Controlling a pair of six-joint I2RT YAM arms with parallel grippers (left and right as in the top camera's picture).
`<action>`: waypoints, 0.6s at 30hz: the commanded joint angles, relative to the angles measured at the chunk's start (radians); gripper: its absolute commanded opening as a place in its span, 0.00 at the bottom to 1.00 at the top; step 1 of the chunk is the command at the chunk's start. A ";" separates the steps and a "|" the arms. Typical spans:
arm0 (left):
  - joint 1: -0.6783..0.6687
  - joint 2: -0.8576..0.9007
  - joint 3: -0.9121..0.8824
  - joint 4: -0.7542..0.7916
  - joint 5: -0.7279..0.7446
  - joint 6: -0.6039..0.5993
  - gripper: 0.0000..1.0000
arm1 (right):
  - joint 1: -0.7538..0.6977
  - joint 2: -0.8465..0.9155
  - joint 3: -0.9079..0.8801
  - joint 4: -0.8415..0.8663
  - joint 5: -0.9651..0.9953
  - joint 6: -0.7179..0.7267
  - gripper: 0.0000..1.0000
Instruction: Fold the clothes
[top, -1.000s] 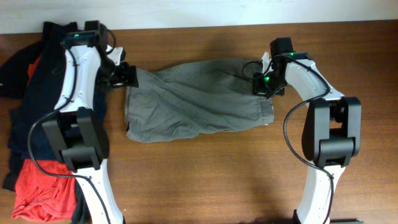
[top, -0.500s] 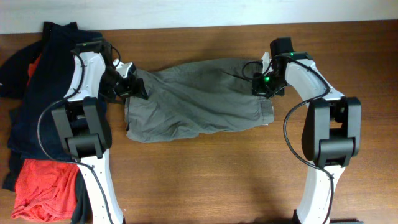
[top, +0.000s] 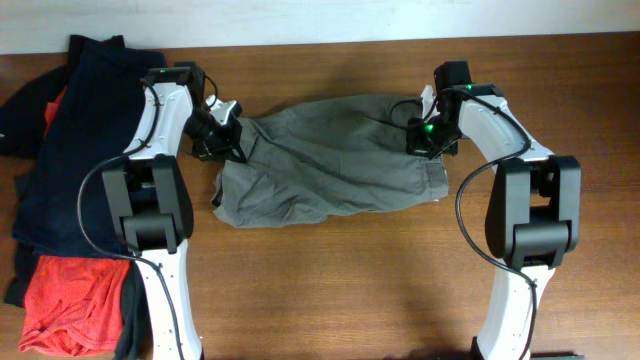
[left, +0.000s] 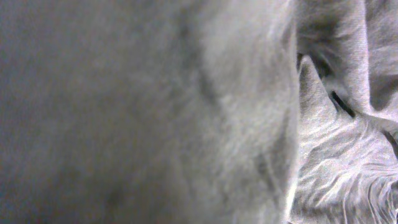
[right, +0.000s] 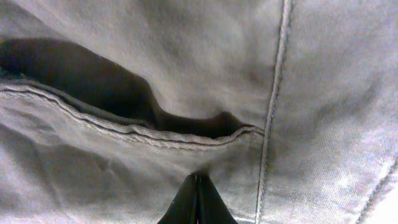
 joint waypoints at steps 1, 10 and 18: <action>0.040 0.023 0.003 -0.013 0.024 -0.022 0.01 | 0.009 0.017 0.015 -0.018 0.008 0.007 0.04; 0.119 0.014 0.006 -0.053 0.019 -0.009 0.01 | 0.009 0.016 0.025 -0.036 -0.144 0.007 0.06; 0.119 0.014 0.011 -0.080 -0.060 0.003 0.01 | -0.005 0.005 0.064 -0.029 -0.526 -0.082 0.23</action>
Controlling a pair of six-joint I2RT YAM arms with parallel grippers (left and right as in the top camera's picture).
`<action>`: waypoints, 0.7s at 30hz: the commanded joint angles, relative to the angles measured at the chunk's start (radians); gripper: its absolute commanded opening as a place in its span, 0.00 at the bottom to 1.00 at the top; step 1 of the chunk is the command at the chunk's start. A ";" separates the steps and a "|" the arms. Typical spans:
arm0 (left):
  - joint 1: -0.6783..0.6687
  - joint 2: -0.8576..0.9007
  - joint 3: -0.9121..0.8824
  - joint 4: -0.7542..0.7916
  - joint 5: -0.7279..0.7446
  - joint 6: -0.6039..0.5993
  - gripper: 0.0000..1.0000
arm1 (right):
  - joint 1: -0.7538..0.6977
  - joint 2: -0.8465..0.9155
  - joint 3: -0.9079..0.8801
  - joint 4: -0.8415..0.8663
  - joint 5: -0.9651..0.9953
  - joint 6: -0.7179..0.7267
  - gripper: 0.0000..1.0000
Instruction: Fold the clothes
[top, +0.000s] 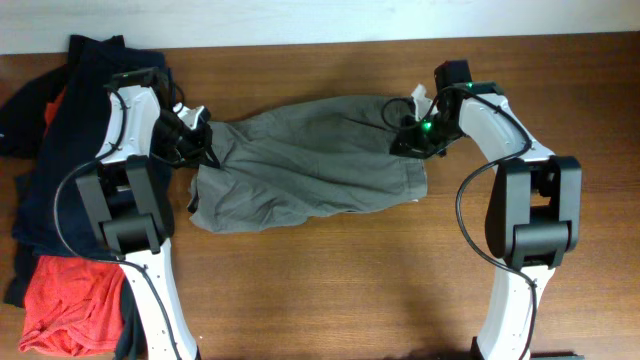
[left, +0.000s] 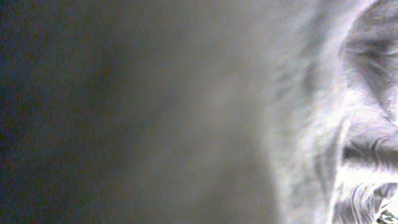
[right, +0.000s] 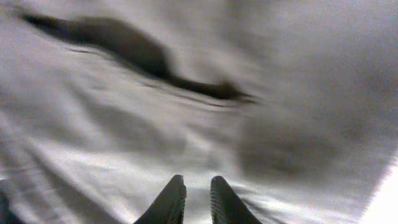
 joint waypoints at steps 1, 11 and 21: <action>0.002 0.013 0.013 -0.010 -0.039 0.010 0.01 | -0.012 0.005 0.037 0.015 -0.246 -0.051 0.24; 0.011 0.012 0.105 -0.056 -0.039 0.028 0.01 | -0.148 0.008 0.016 0.017 -0.306 -0.180 0.31; 0.011 0.012 0.108 -0.058 -0.039 0.027 0.01 | -0.145 0.018 -0.072 0.059 -0.248 -0.234 0.04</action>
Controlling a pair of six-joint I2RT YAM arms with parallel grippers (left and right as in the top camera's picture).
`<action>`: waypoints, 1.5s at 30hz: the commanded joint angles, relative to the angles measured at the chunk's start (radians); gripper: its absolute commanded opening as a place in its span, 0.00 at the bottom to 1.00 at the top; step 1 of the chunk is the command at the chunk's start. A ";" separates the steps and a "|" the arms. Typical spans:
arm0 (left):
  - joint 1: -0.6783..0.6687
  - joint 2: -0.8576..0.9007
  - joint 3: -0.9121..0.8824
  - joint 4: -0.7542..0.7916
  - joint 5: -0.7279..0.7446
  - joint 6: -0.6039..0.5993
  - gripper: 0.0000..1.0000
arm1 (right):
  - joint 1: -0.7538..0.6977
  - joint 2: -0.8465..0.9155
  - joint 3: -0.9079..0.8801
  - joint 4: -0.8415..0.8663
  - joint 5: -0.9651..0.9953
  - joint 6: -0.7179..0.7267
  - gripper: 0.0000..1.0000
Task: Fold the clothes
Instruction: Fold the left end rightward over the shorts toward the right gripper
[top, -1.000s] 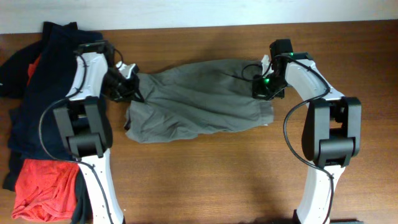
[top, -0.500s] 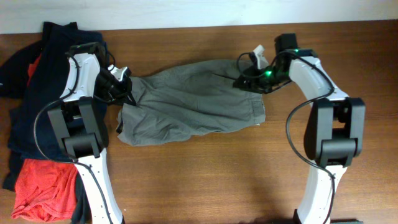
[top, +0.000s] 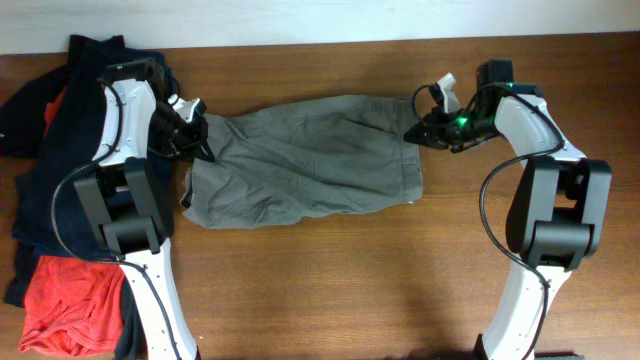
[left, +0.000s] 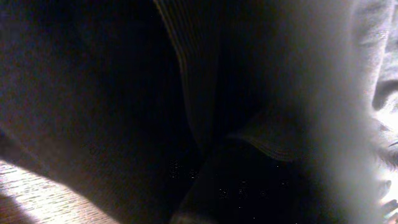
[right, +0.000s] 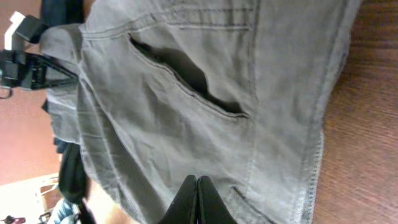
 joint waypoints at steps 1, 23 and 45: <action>0.008 0.012 0.024 -0.002 -0.011 0.020 0.01 | 0.006 0.018 -0.060 0.049 0.034 -0.035 0.04; -0.035 -0.003 0.163 -0.078 0.181 0.107 0.01 | 0.056 0.101 -0.201 0.176 0.281 0.101 0.04; -0.527 -0.006 0.396 0.028 0.186 -0.079 0.01 | 0.056 0.102 -0.201 0.169 0.281 0.101 0.04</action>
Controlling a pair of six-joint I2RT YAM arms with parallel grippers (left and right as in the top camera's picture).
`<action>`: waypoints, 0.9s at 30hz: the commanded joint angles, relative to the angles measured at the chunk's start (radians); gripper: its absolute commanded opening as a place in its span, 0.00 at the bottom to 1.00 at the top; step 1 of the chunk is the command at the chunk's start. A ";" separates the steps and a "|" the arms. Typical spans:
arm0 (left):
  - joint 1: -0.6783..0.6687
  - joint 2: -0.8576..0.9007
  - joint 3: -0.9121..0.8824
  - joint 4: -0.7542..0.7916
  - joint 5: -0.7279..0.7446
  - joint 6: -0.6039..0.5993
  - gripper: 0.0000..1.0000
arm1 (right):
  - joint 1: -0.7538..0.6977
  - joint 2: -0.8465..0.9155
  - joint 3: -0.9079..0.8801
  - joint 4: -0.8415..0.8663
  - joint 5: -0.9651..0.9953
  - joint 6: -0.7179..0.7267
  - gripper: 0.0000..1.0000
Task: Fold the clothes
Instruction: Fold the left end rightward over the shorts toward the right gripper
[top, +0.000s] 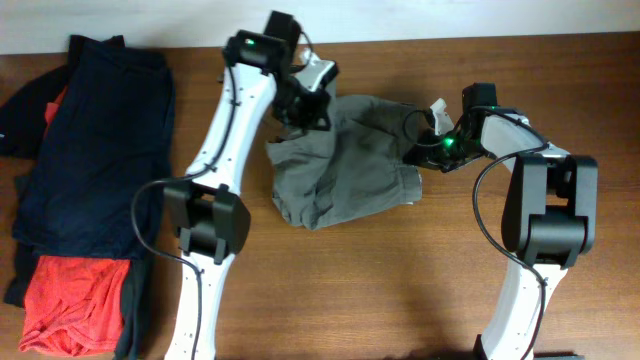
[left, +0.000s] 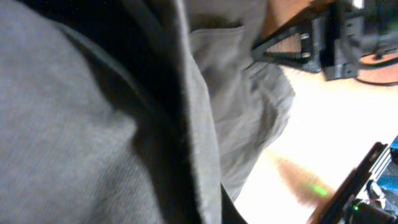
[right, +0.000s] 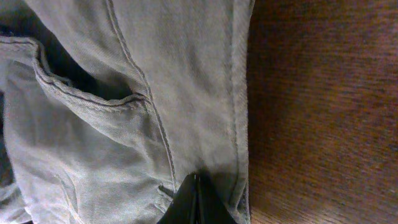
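The grey shorts (top: 340, 165) lie bunched in the middle of the table, their left part doubled over toward the right. My left gripper (top: 312, 100) hangs over their top edge, shut on a lifted fold of them. That grey cloth (left: 74, 124) fills the left wrist view and hides the fingertips. My right gripper (top: 420, 152) is at the shorts' right hem. Its fingers (right: 196, 186) are shut, with the tips resting on the fabric (right: 124, 93) beside the hem seam and a pocket opening.
A heap of dark navy clothes (top: 100, 130) covers the table's left end, with a red garment (top: 70, 300) at its near corner. Bare wooden table (top: 380, 290) stretches in front of the shorts. The right arm's black gripper (left: 311, 43) shows in the left wrist view.
My left gripper has gone from the shorts' left end near the dark pile to above their middle, bringing the left part with it. My right gripper, clear of the hem before, now touches it.
Both grippers first held the shorts' two ends, spread across the table. Then the shorts sat further left and the right fingers stood slightly apart. Then the right gripper was shut off the right hem. Now the left end is folded over and the right tips rest on the hem.
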 joint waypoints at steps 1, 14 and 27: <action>-0.050 -0.006 0.023 0.042 0.057 -0.064 0.01 | 0.027 0.084 -0.032 -0.007 0.099 0.005 0.04; -0.164 -0.006 0.022 0.238 0.067 -0.158 0.01 | 0.027 0.084 -0.032 -0.008 0.099 0.005 0.04; -0.190 -0.006 0.023 0.280 -0.008 -0.204 0.99 | 0.027 0.084 -0.032 -0.016 0.099 0.005 0.04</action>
